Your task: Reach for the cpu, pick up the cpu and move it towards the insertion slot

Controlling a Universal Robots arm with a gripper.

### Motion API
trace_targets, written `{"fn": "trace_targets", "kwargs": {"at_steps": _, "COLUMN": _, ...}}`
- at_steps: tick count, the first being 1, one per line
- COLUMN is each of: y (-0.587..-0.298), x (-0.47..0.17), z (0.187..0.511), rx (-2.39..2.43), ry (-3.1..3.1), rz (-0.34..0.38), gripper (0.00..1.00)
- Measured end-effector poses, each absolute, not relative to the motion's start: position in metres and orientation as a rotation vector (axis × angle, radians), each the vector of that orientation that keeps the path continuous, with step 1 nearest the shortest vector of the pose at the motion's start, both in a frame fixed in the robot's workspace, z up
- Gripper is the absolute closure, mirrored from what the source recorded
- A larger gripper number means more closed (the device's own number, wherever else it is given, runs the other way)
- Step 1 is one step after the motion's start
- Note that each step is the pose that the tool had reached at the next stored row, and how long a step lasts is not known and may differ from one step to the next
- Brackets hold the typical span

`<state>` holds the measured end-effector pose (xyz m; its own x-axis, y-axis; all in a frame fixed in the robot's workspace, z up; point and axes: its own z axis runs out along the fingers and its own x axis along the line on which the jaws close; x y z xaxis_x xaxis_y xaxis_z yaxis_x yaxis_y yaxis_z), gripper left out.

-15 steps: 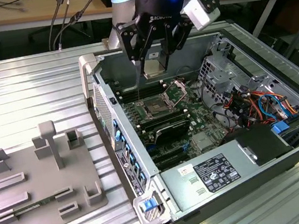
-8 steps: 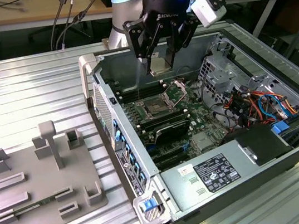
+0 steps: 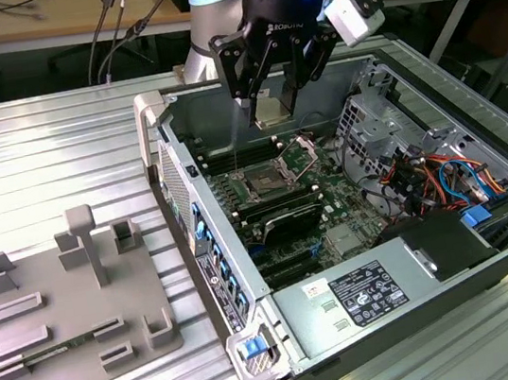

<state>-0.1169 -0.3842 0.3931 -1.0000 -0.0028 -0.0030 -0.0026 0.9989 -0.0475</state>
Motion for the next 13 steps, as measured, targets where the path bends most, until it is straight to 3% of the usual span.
{"fn": "trace_targets", "kwargs": {"at_steps": 13, "y": -0.371, "x": -0.103, "z": 0.392, "rx": -0.004, "ry": 3.138, "rz": -0.075, "gripper": 0.45}}
